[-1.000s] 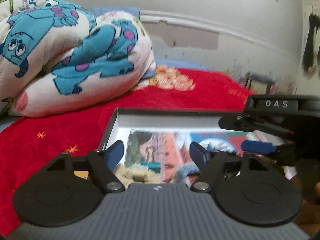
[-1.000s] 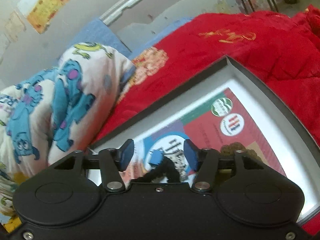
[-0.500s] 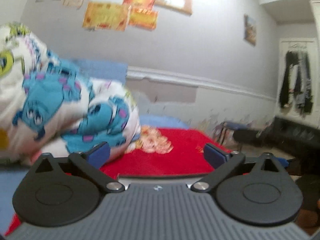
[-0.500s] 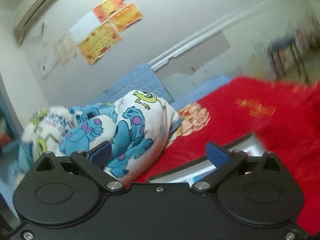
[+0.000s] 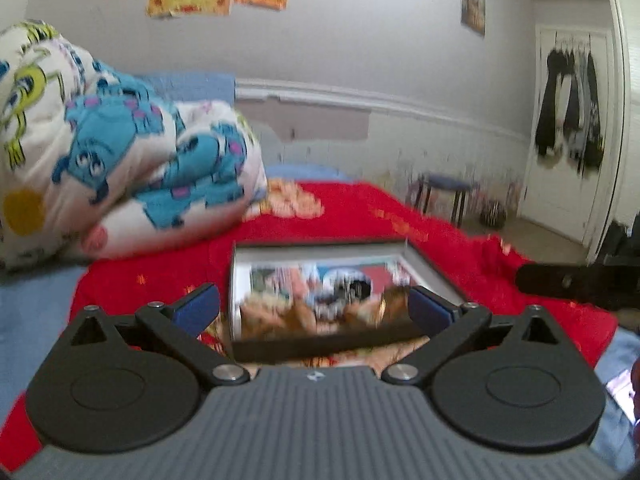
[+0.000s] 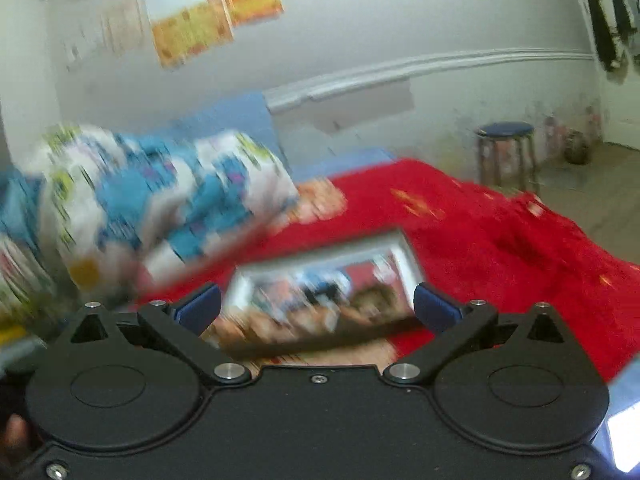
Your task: Organize objects
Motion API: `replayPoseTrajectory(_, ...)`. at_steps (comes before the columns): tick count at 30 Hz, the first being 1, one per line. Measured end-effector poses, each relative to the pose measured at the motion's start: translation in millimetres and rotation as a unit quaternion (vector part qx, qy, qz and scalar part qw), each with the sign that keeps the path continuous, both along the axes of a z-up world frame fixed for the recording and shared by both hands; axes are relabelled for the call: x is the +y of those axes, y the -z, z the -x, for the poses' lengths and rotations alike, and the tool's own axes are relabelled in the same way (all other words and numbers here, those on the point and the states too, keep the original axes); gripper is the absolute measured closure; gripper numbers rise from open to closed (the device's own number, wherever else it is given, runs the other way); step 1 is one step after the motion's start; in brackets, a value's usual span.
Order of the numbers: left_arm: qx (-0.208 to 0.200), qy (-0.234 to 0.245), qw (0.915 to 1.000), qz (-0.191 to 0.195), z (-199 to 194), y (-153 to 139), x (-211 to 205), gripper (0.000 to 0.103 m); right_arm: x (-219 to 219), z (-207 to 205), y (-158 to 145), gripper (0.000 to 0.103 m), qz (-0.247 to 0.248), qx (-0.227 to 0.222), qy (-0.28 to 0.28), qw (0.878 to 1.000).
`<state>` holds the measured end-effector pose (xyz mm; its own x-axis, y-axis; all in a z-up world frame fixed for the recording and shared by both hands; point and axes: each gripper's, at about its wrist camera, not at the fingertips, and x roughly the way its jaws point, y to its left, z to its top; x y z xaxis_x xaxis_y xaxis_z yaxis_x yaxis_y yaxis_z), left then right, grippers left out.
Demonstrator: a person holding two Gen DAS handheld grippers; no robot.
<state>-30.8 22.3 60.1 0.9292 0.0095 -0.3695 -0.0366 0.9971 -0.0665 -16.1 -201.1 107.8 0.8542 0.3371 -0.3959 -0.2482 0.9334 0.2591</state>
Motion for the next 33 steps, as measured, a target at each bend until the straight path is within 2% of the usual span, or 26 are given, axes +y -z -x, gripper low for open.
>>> replayPoseTrajectory(3, 0.02, -0.006, 0.9998, 0.001, -9, 16, -3, 0.0, 9, 0, 24, 0.0, 0.041, 0.017, 0.009, 0.999)
replayPoseTrajectory(6, 0.066, 0.002, 0.9978, 0.003, -22, 36, -8, 0.0, 12, -9, 52, 0.0, 0.067, 0.027, 0.016, 0.997)
replayPoseTrajectory(10, 0.137, -0.003, 0.9906, -0.01, -38, 64, -11, 0.0, 19, -35, 96, 0.0, 0.115, 0.066, 0.046, 0.99)
replayPoseTrajectory(14, 0.168, -0.031, 0.9852, -0.01, -41, 82, -8, 0.0, 23, -56, 128, 0.0, 0.134, 0.099, 0.059, 0.984)
replayPoseTrajectory(16, 0.173, -0.032, 0.9844, -0.004, -42, 84, -6, 0.0, 28, -62, 140, 0.0, 0.158, 0.111, 0.053, 0.98)
replayPoseTrajectory(19, 0.175, -0.04, 0.9836, -0.023, -42, 89, -8, 0.0, 35, -65, 155, 0.0, 0.196, 0.12, 0.046, 0.972)
replayPoseTrajectory(23, 0.189, -0.039, 0.9809, -0.026, -46, 93, -8, 0.0, 40, -63, 171, 0.0, 0.195, 0.084, 0.054, 0.976)
replayPoseTrajectory(30, 0.193, -0.036, 0.9798, -0.038, -48, 97, -12, 0.0, 36, -54, 179, 0.0, 0.182, 0.058, 0.059, 0.98)
replayPoseTrajectory(33, 0.189, -0.032, 0.98, -0.055, -49, 100, -18, 0.0, 38, -58, 176, 0.0, 0.192, 0.062, 0.06, 0.978)
